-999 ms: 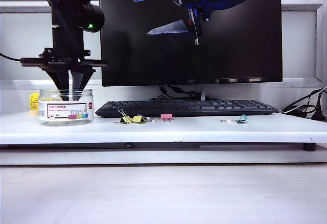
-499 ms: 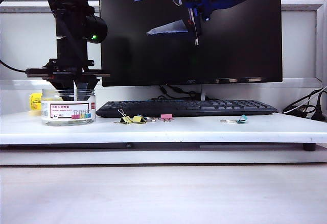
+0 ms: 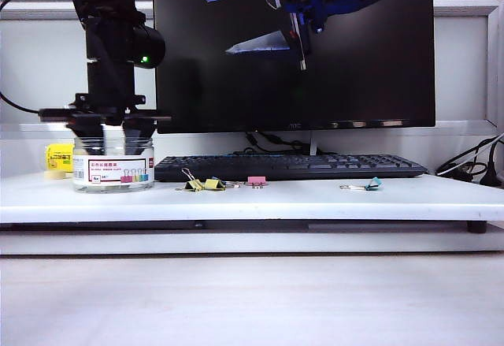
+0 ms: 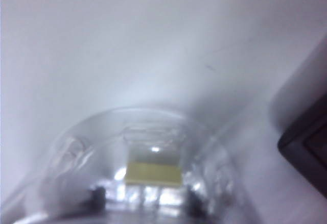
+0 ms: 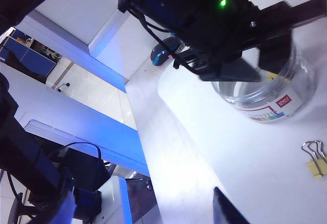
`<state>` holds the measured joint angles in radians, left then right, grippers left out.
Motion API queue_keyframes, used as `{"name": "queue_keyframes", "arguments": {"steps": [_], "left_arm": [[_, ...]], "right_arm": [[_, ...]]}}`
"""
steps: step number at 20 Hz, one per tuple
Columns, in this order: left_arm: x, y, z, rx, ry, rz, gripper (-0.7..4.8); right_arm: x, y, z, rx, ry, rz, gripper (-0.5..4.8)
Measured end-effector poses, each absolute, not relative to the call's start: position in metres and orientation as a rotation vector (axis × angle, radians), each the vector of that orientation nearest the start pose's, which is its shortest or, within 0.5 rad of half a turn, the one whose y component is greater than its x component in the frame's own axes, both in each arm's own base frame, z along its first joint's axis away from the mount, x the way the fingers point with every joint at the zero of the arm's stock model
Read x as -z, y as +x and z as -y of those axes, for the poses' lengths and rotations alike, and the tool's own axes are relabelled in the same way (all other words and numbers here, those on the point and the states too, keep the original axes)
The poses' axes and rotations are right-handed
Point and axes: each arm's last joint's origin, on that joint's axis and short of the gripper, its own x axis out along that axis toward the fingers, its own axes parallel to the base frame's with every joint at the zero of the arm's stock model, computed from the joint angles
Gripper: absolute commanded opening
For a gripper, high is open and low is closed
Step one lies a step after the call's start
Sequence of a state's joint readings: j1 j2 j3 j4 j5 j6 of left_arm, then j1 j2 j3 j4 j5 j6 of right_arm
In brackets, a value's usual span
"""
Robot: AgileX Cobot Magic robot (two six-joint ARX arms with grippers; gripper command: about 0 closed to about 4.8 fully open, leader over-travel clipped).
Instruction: Take the clips out of the round transparent plastic box and place them on the table.
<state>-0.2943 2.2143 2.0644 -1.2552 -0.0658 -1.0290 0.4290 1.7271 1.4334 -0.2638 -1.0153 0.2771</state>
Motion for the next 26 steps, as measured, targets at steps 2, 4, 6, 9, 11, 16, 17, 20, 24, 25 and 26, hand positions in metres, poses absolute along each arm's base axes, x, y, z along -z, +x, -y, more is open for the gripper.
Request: {"name": "queue_keyframes", "arguments": {"steps": [2, 4, 6, 9, 11, 16, 17, 20, 24, 25, 26], "left_arm": [[-0.243, 0.426, 0.127, -0.526, -0.602, -1.323, 1.92], [-0.240, 0.427, 0.127, -0.539, -0.593, -1.320, 1.92], [-0.240, 0.427, 0.127, -0.550, -0.585, -1.310, 1.77], [-0.239, 0.427, 0.126, -0.581, -0.576, -1.290, 1.07], [-0.238, 0.427, 0.126, -0.588, -0.575, -1.287, 0.75], [-0.239, 0.427, 0.126, -0.590, -0.572, -1.281, 0.48], [-0.239, 0.427, 0.126, -0.590, -0.572, -1.280, 0.48], [-0.242, 0.425, 0.124, -0.613, -0.549, -1.272, 0.47], [-0.272, 0.417, 0.121, -0.578, -0.560, -1.188, 0.48], [-0.273, 0.418, 0.121, -0.555, -0.562, -1.188, 0.48], [-0.276, 0.417, 0.123, -0.526, -0.558, -1.189, 0.48]], "right_arm": [[-0.307, 0.338, -0.182, -1.321, 0.398, -0.777, 3.46], [-0.307, 0.338, -0.182, -1.330, 0.400, -0.778, 3.46], [-0.307, 0.338, -0.182, -1.337, 0.402, -0.779, 3.46], [-0.307, 0.338, -0.182, -1.345, 0.404, -0.780, 3.46], [-0.307, 0.338, -0.182, -1.345, 0.404, -0.780, 3.46], [-0.307, 0.338, -0.182, -1.347, 0.405, -0.780, 3.46], [-0.307, 0.338, -0.182, -1.346, 0.405, -0.780, 3.46], [-0.307, 0.338, -0.182, -1.346, 0.406, -0.781, 3.46], [-0.307, 0.338, -0.182, -1.345, 0.410, -0.785, 3.46], [-0.307, 0.338, -0.182, -1.345, 0.410, -0.785, 3.46], [-0.307, 0.338, -0.182, -1.344, 0.411, -0.786, 3.46]]}}
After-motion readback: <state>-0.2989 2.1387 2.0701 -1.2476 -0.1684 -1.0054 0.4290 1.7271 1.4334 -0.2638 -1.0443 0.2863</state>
